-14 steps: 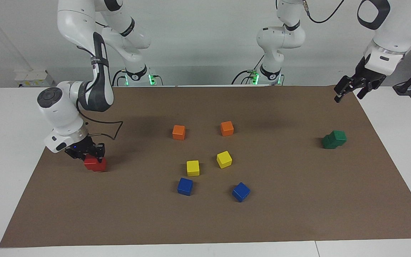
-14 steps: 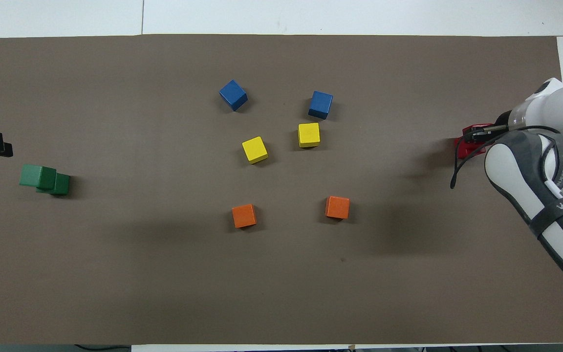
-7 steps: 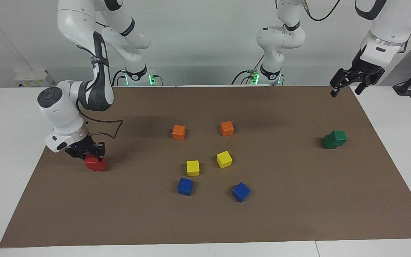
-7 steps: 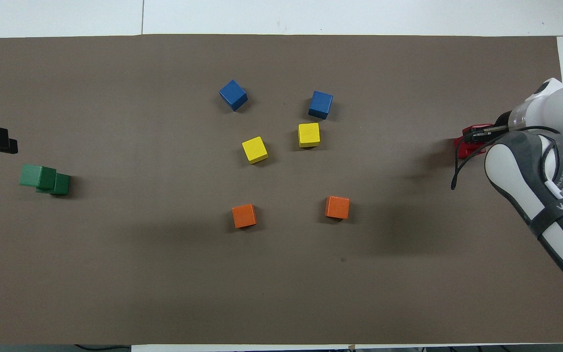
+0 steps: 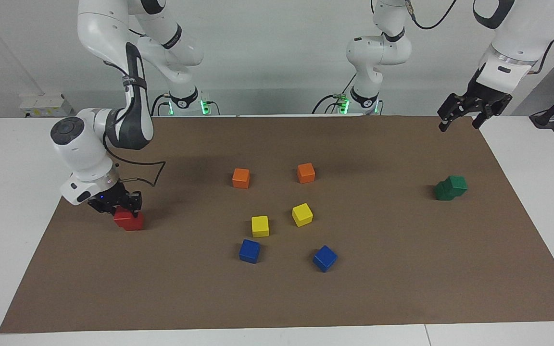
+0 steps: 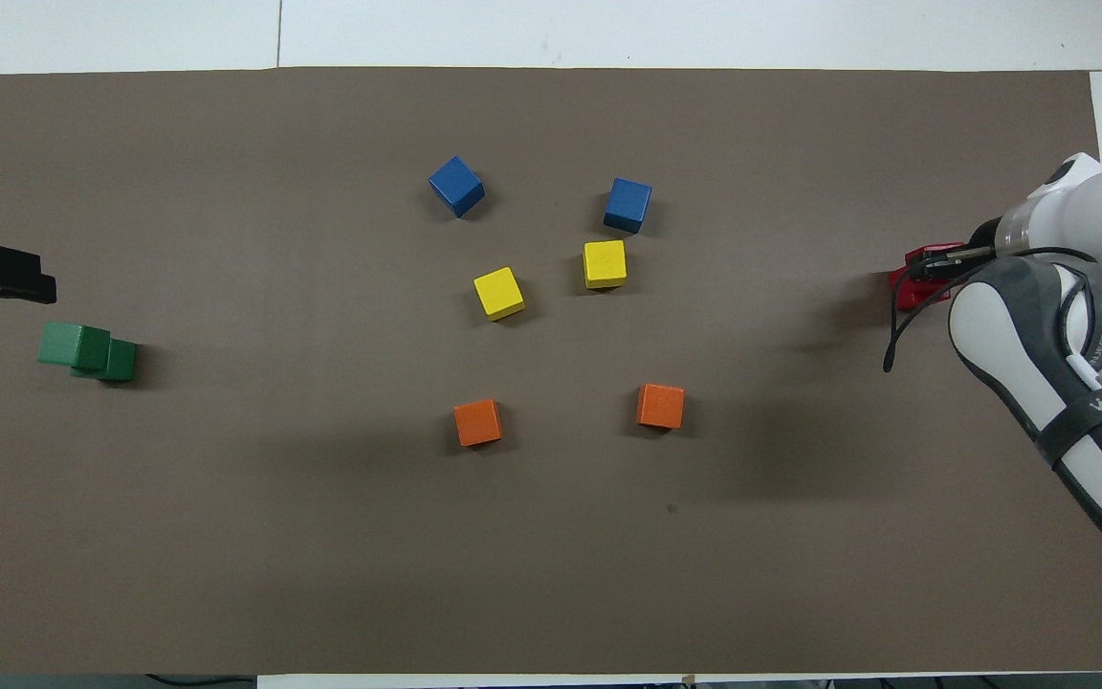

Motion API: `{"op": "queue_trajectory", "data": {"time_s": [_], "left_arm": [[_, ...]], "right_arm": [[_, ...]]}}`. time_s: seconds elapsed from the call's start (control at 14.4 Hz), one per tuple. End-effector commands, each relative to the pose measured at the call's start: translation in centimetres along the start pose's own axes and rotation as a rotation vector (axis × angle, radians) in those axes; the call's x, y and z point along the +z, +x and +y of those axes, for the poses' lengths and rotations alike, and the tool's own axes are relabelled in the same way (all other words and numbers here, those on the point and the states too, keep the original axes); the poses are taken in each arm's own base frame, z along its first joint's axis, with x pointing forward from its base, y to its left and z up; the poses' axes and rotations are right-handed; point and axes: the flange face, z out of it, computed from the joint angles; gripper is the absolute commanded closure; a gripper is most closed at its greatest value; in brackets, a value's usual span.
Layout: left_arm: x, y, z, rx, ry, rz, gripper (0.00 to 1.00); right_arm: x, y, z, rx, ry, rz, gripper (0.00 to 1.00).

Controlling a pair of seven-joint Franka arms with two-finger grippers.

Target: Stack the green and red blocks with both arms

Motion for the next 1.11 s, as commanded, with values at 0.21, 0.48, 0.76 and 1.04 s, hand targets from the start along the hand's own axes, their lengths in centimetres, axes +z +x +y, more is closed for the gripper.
{"op": "queue_trajectory", "data": {"time_s": [0.21,0.48,0.76,1.04], "left_arm": [[0.1,0.4,-0.3,-0.013,0.002,-0.022,0.00],[-0.2,0.5,0.1,-0.005,0.006,-0.006,0.00],[-0.4,0.3,0.6,0.004,0.007,-0.003,0.00],[-0.4,0.3,0.0,-0.007,0.008,-0.005,0.00]], "right_arm": [[0.2,-1.3,0.2,-0.023,0.011,-0.022,1.00],[0.6,-1.8,0.1,-0.026,0.013,-0.033,1.00],[0.4,-1.9,0.1,-0.027,0.012,-0.031,1.00],[0.4,-1.9,0.2,-0.025,0.012,-0.030,1.00]]}}
